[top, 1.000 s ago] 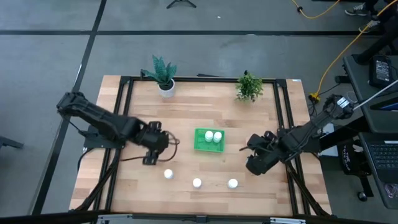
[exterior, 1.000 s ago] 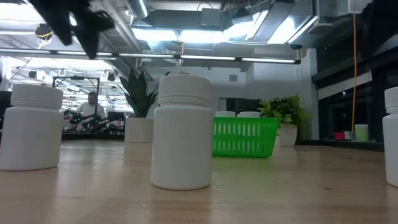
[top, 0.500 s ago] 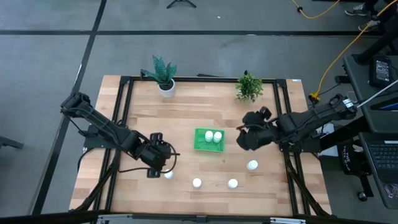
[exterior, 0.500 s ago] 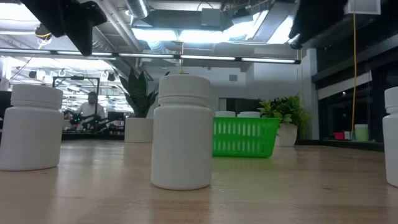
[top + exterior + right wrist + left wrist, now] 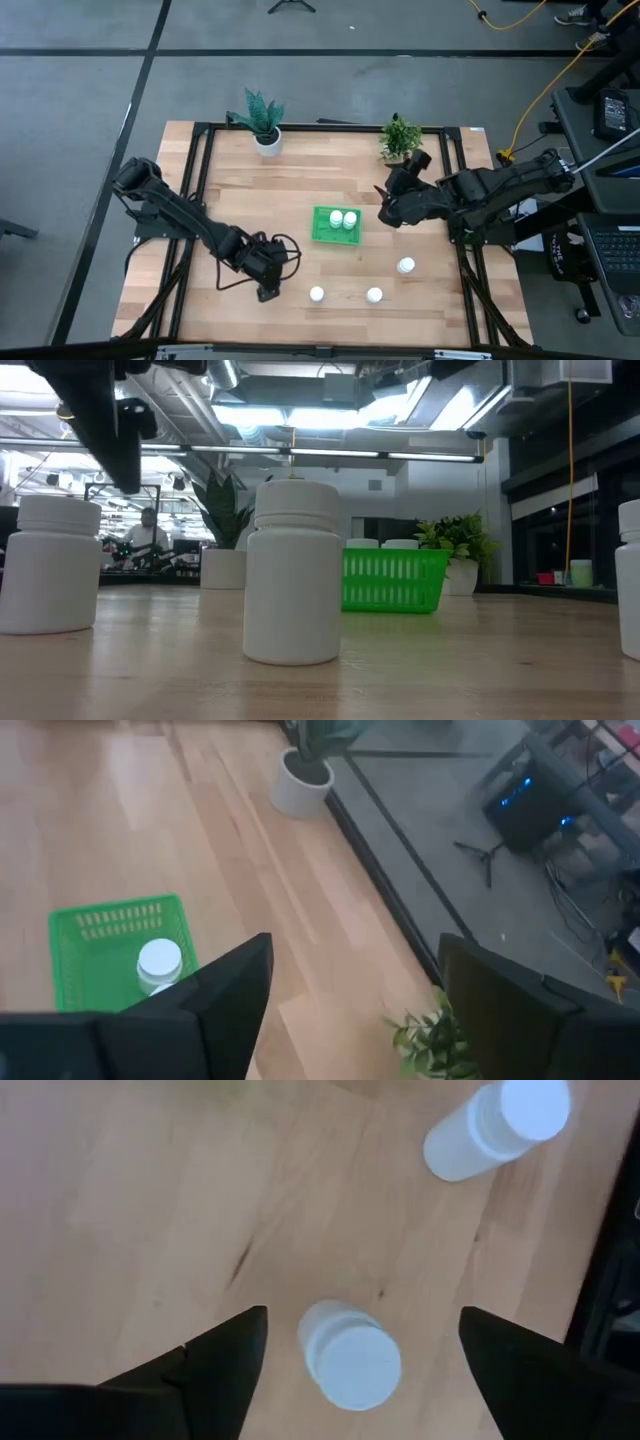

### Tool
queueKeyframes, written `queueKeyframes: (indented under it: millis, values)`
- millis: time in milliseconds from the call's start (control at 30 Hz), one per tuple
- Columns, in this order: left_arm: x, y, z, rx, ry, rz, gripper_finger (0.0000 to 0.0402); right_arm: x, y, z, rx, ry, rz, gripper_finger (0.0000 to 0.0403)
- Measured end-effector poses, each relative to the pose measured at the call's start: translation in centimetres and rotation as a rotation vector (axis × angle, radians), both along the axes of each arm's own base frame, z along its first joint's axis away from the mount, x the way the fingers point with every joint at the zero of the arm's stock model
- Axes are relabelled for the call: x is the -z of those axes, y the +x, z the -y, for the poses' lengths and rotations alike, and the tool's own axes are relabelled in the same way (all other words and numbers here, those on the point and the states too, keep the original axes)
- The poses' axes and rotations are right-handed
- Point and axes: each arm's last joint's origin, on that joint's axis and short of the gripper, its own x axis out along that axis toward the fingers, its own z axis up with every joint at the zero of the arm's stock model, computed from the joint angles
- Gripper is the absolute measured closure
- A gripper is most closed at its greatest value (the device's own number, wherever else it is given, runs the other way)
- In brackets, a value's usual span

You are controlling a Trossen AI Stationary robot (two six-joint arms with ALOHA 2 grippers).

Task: Pick and place pill bottles into a basket
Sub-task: Put the white pill bottle into the green bin

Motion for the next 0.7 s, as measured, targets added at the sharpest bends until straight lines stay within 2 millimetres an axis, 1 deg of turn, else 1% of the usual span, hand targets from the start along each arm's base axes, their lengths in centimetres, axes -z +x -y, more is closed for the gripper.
queueKeyframes:
  millis: [167, 267, 467, 700]
  values:
    - [1.2, -0.6, 0.7, -0.075, 0.010, -0.086, 0.0053, -0.1, 0.0, 0.0, -0.023, -0.022, -0.020, 0.0119]
    - [2.1, -0.8, 1.5, -0.087, 0.018, -0.123, 0.0044, -0.1, 0.0, 0.0, -0.035, -0.035, -0.032, 0.0119]
    - [3.3, -0.5, 2.7, -0.052, 0.004, -0.119, 0.0040, -0.1, 0.0, 0.0, -0.038, -0.040, -0.037, 0.0119]
    - [3.8, -0.3, 2.8, -0.047, 0.036, -0.108, 0.0040, -0.2, 0.2, 0.2, -0.028, -0.033, -0.018, 0.0119]
